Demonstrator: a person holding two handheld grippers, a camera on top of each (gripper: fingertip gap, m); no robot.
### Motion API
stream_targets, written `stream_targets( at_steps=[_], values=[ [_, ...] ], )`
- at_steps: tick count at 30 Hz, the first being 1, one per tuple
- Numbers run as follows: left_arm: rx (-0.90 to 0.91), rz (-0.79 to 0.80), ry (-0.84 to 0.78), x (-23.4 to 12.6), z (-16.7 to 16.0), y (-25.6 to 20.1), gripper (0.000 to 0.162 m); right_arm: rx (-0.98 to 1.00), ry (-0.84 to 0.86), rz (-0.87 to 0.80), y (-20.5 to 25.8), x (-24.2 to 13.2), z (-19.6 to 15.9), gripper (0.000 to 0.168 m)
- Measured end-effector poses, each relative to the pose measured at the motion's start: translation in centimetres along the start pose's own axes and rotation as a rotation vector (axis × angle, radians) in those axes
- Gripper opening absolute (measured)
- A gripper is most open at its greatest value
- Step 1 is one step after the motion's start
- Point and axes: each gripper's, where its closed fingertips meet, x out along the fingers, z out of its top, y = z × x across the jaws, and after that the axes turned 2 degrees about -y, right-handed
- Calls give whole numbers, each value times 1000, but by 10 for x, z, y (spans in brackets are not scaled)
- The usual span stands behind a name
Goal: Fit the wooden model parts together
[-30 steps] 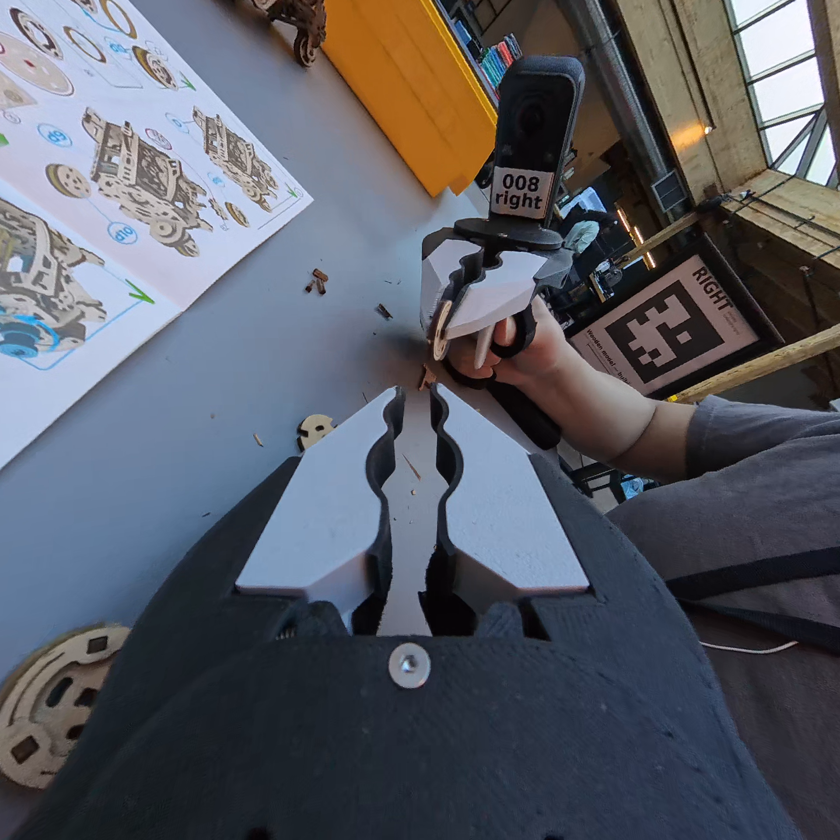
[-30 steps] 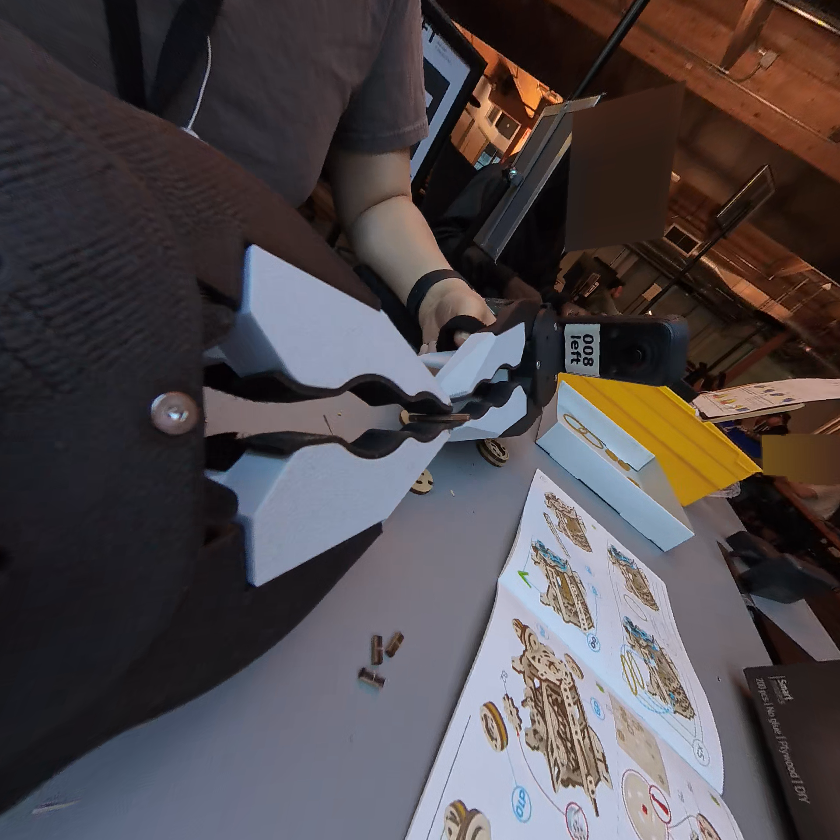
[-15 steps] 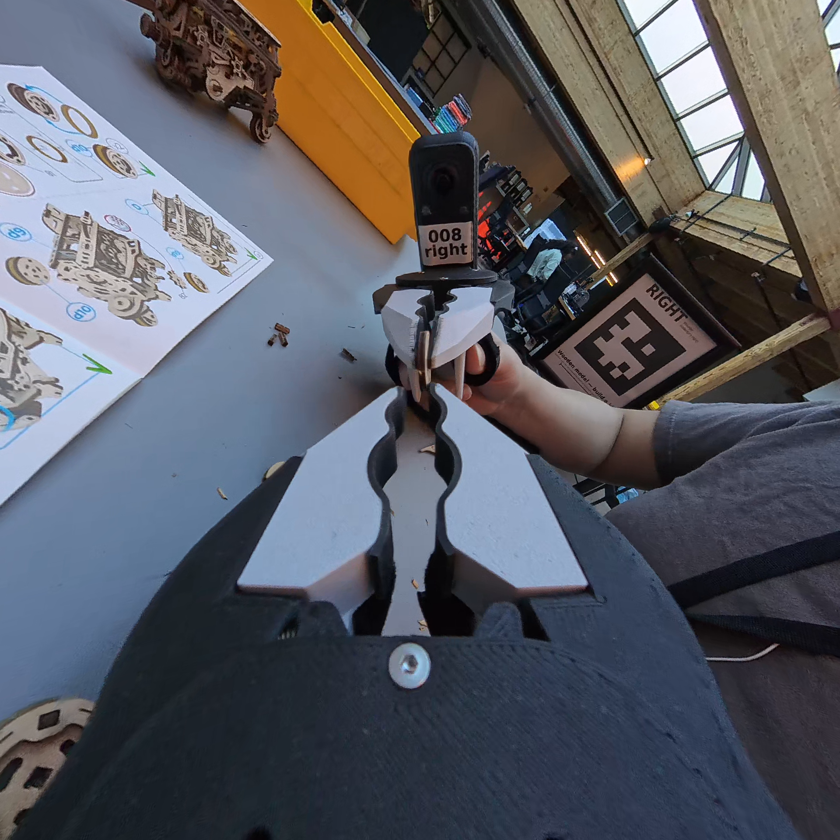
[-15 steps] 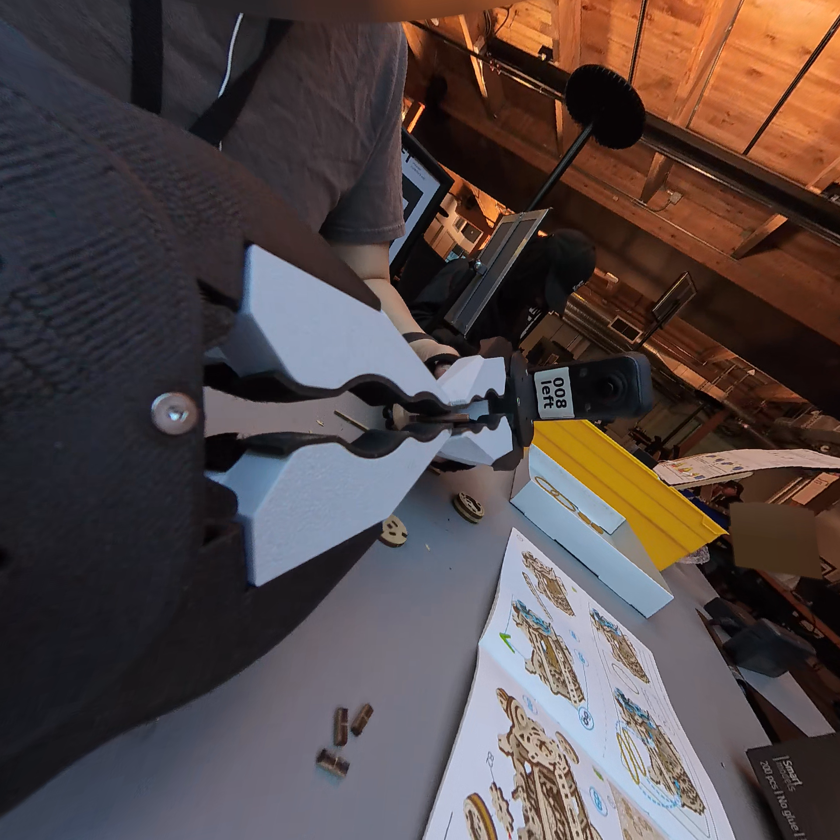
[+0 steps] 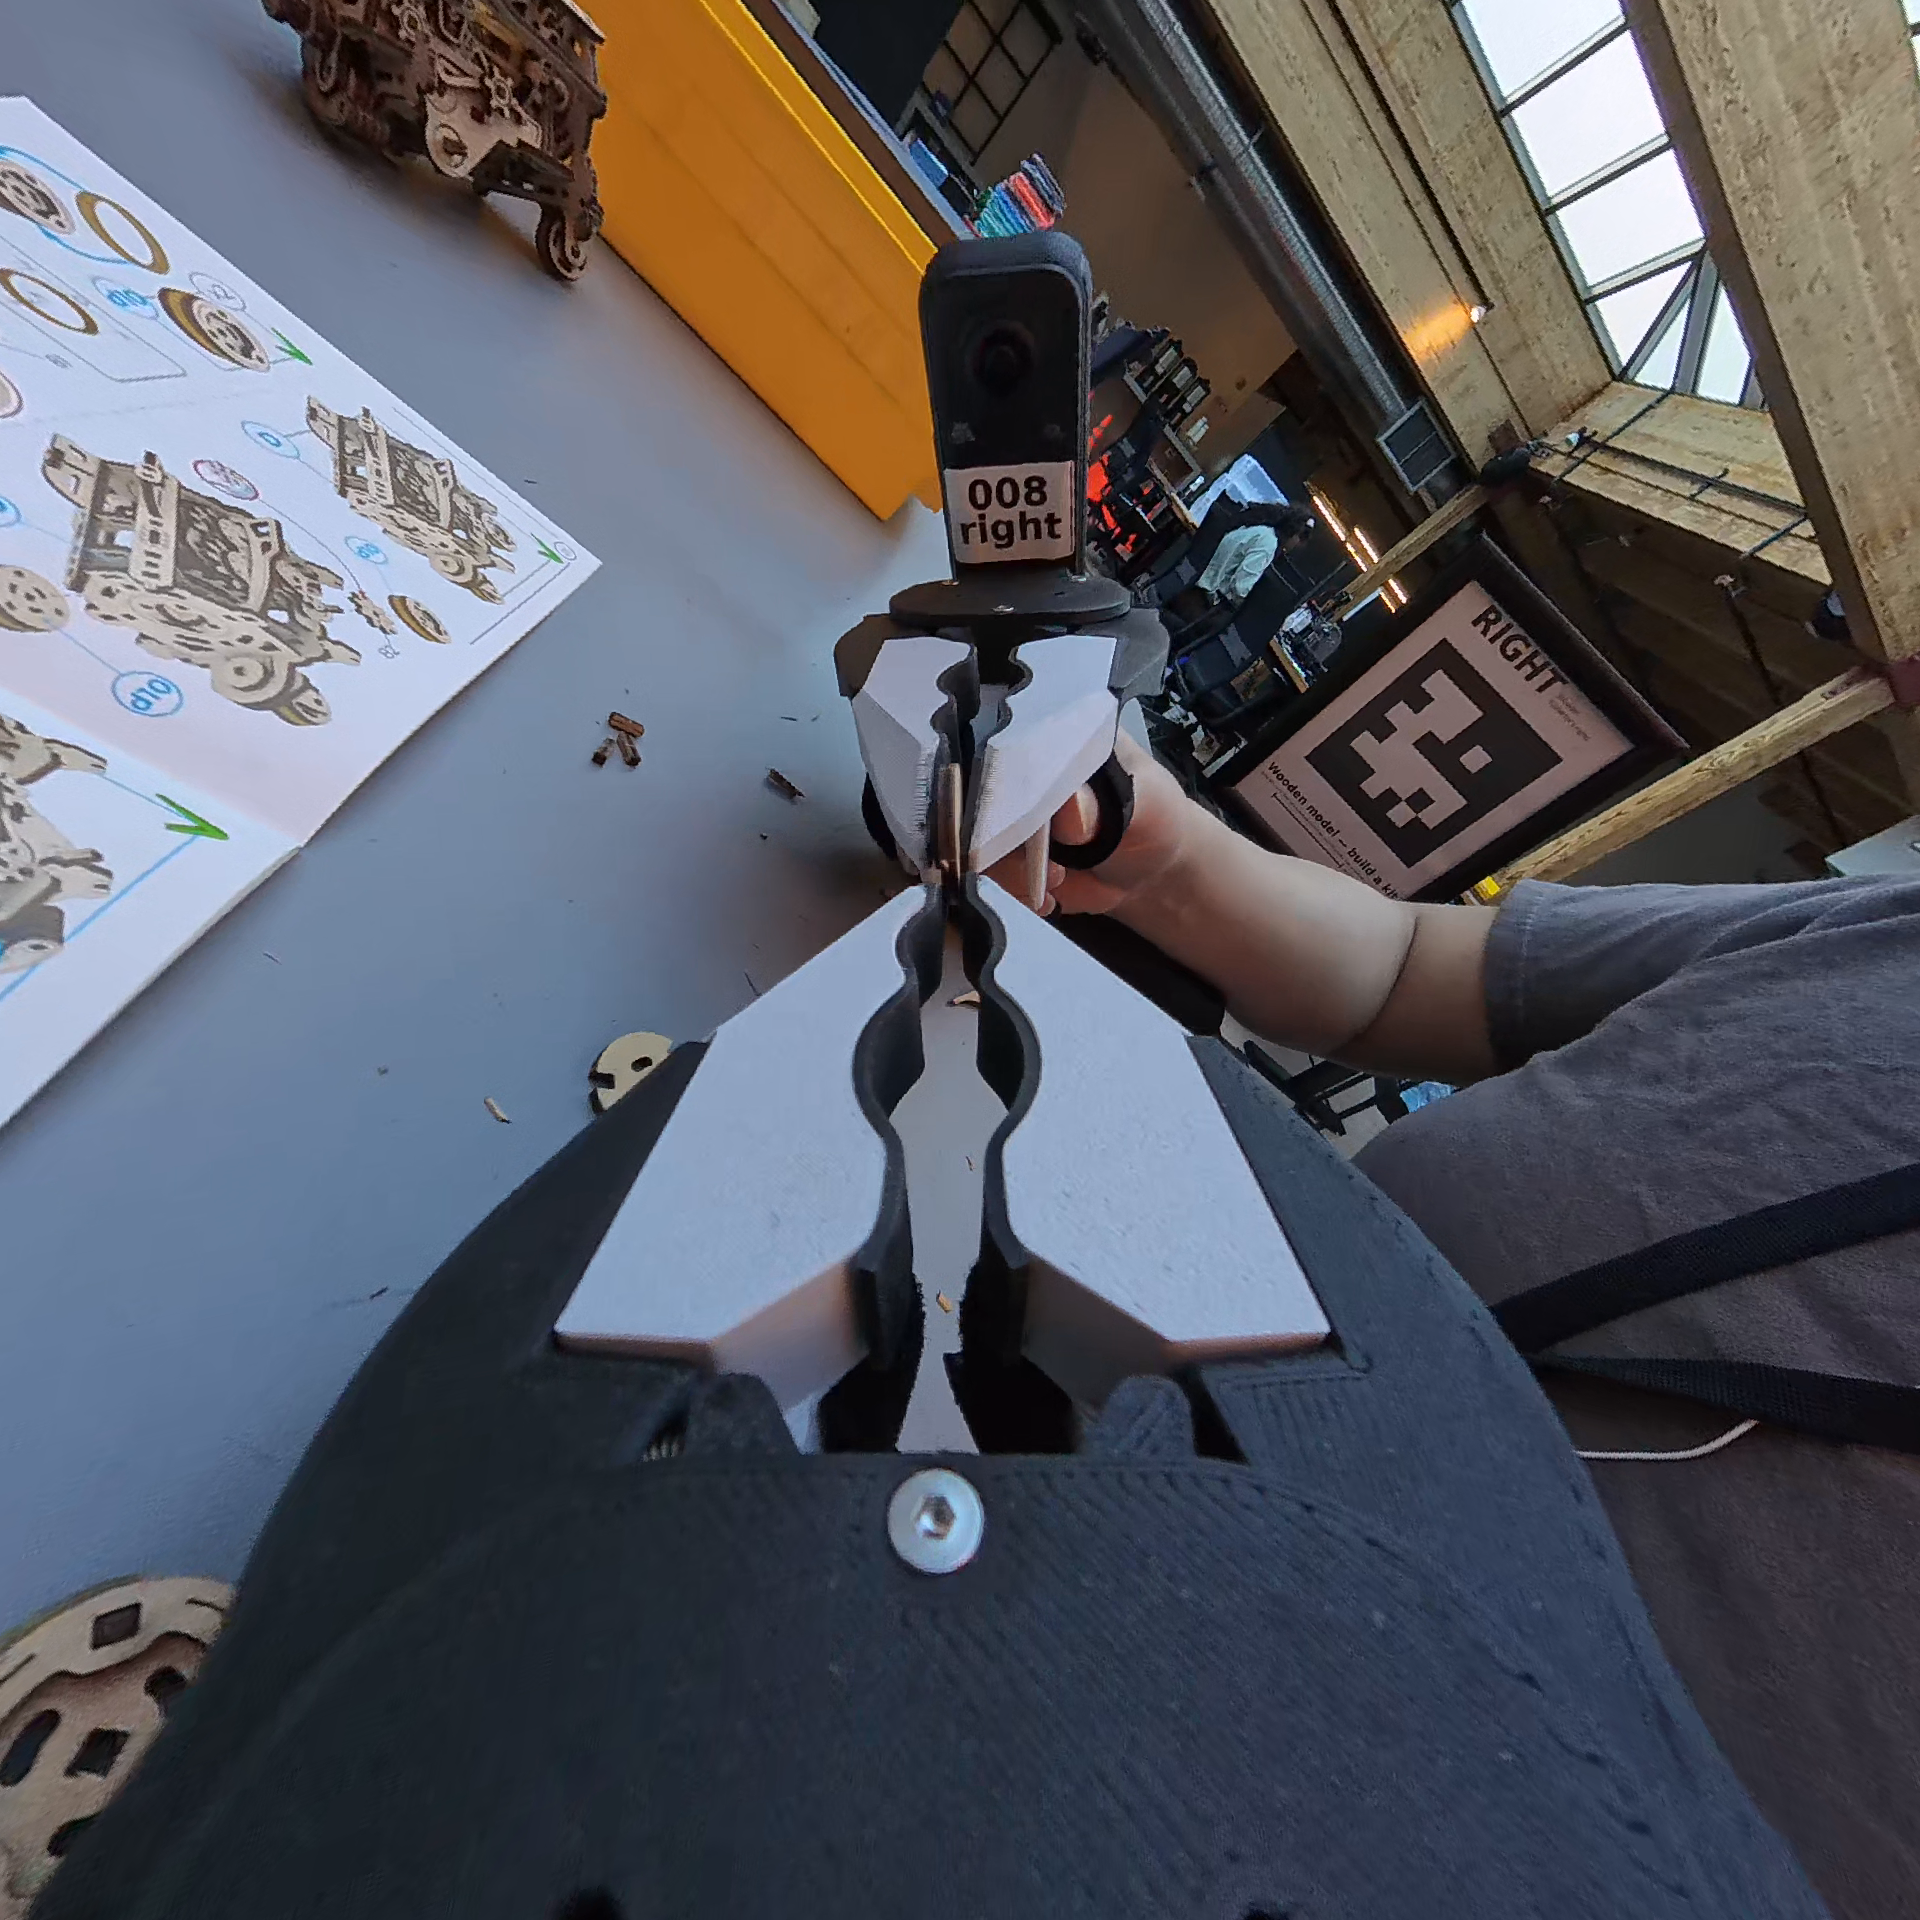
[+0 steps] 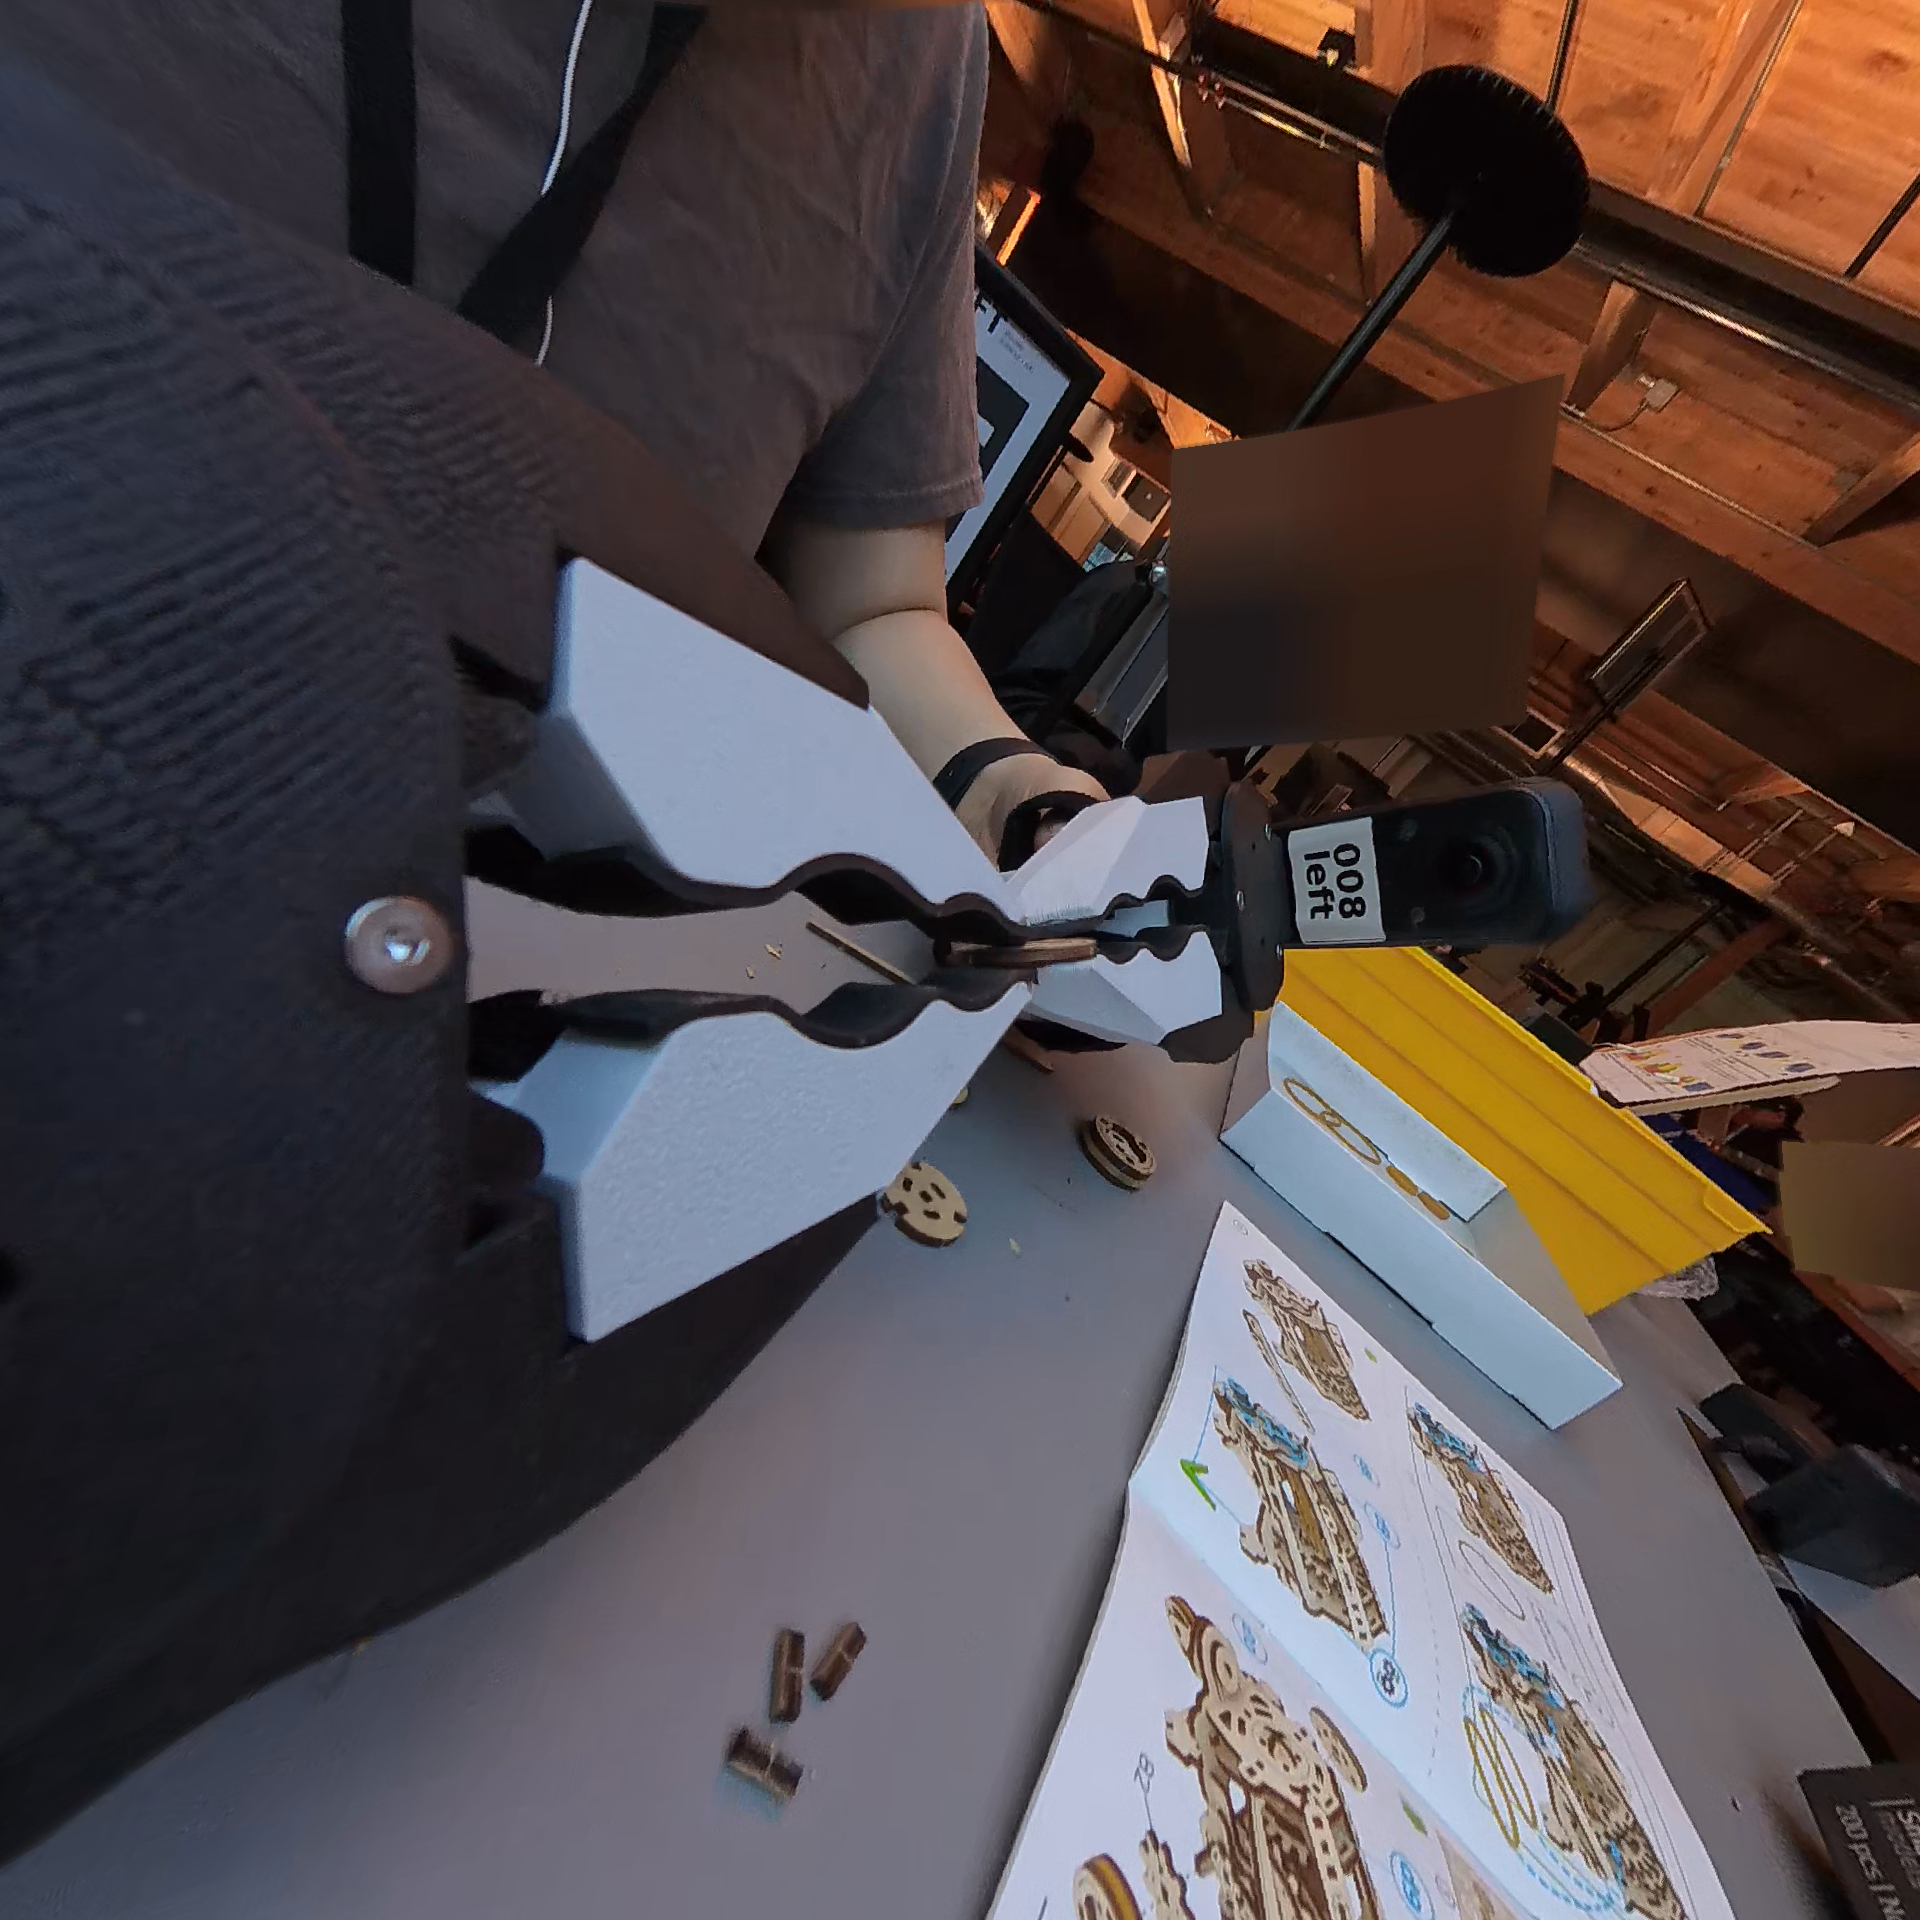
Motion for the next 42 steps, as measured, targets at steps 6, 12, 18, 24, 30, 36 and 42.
stream_targets(
  at_steps=[6, 12, 18, 24, 30, 36, 42],
  values=[
    [-21, -4, 9, 0, -2, 2, 0, 27, 10, 1, -2, 2, -2, 1],
    [-23, 7, 26, 1, -4, 4, 1, 37, 24, -12, -4, 3, -4, 1],
    [-24, 72, 46, 1, -10, 11, 1, -20, 66, -87, -11, 3, -9, 1],
    [-61, 99, 30, 2, -13, 18, 1, -32, 67, -155, -19, 2, -11, 1],
    [-73, 106, 30, 2, -14, 21, 1, -31, 69, -181, -23, 2, -11, 0],
    [-107, 49, -4, -3, -7, 18, 1, -2, -11, -93, -12, -2, 1, 12],
    [-116, 51, -29, -6, -2, 20, 1, -38, -39, -121, -14, -5, 6, 10]
  ],
)
